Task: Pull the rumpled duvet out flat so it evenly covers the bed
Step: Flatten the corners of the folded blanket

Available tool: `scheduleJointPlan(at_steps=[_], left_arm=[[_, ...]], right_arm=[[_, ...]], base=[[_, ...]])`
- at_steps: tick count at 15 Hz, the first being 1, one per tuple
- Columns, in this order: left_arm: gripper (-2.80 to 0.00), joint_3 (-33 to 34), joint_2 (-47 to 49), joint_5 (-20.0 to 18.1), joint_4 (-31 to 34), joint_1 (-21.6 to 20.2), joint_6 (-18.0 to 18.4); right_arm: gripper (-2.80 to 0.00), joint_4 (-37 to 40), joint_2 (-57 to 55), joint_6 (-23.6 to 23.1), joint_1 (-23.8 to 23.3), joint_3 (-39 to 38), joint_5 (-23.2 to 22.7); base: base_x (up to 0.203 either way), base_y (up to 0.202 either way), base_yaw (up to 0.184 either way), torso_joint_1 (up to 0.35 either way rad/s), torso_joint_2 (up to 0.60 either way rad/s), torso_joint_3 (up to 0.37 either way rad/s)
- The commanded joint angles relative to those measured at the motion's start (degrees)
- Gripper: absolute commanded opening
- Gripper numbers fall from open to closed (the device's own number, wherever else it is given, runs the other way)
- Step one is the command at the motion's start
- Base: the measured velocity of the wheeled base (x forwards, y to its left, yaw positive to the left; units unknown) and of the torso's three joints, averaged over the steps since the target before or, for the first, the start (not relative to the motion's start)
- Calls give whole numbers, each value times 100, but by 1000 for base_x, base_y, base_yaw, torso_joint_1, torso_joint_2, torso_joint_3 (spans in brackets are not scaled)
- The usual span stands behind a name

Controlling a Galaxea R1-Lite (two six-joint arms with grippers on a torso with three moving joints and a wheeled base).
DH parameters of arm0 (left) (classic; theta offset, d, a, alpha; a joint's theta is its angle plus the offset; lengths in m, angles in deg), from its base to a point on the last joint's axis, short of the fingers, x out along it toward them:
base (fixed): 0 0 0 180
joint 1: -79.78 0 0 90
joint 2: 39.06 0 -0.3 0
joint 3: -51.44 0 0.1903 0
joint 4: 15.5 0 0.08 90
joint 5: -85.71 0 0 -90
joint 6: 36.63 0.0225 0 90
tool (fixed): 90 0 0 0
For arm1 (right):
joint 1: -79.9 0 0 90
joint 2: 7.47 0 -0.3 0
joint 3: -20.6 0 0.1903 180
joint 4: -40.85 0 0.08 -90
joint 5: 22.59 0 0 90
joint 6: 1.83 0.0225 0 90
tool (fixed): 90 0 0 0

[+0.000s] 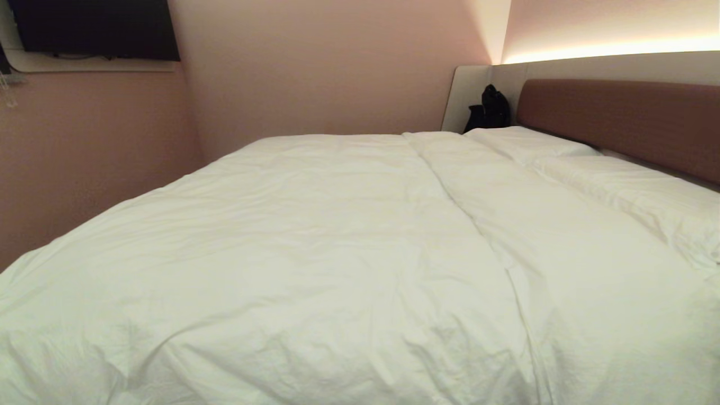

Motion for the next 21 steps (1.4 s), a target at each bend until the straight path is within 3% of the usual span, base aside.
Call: scheduleJointPlan(at_steps=[1,5,9,10,13,14,21], left_arm=[[-280,-4,0,-1,1,-2,-4],[-280,-7,0,-1,1,-2,-4],[-280,0,0,-1,1,-2,-4],[-280,-9,0,-1,1,-2,-4],[-280,-7,0,-1,1,-2,-4],[-280,-2,1,-1,1,-2,-4],[-280,0,0,-1,1,-2,-4]], right_arm=[[0,611,-428,-1283,7,320,-226],[0,1162,-910,-1324,-89,1236,-379],[0,1142,-1162,-1547,-320,1539,-487],[0,1126,-1190,-1738,-348,1540,-487],[0,1152,-1342,-3237,-399,1540,-518],[0,1156,-1382,-3527,-399,1545,-549],[0,702,-1612,-3540,-388,1567,-843]], base=[[0,0,0,0,0,0],[0,0,0,0,0,0],[0,0,0,0,0,0],[0,0,0,0,0,0],[0,0,0,0,0,0],[0,0,0,0,0,0],[0,0,0,0,0,0]])
